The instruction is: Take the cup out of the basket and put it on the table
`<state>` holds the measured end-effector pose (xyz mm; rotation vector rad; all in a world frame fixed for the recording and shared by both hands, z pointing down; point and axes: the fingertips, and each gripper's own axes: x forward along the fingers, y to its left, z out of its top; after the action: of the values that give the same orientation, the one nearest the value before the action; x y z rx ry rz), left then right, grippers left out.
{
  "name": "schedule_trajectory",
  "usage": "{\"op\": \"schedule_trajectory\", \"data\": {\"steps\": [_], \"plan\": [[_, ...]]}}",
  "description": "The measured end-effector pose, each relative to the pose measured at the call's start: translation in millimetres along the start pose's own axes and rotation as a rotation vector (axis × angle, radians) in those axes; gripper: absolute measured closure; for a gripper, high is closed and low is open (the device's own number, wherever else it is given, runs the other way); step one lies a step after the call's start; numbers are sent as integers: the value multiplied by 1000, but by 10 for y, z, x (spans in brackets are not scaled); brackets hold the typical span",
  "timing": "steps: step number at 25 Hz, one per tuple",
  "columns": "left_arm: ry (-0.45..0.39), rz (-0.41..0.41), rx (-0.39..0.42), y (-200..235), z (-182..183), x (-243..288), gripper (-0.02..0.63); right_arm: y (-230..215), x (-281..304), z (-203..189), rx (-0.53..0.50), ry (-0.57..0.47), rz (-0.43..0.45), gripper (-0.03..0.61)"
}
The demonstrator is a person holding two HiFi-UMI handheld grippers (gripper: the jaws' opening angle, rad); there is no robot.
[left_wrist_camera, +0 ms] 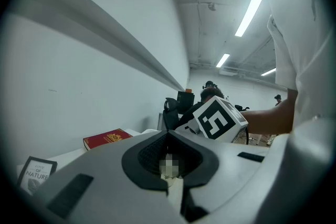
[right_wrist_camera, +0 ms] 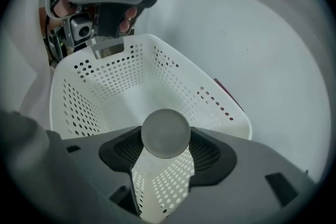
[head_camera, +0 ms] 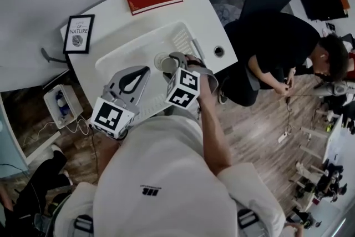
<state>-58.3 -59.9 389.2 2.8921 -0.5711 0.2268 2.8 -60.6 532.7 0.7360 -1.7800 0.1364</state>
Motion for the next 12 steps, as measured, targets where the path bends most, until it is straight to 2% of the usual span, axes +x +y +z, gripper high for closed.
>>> {"op": "schedule_trajectory", "data": {"steps": [12], "plan": [[23,-7,40,-272,108,343,604,-71,-317,-161,-36,-62,-14,301]]}}
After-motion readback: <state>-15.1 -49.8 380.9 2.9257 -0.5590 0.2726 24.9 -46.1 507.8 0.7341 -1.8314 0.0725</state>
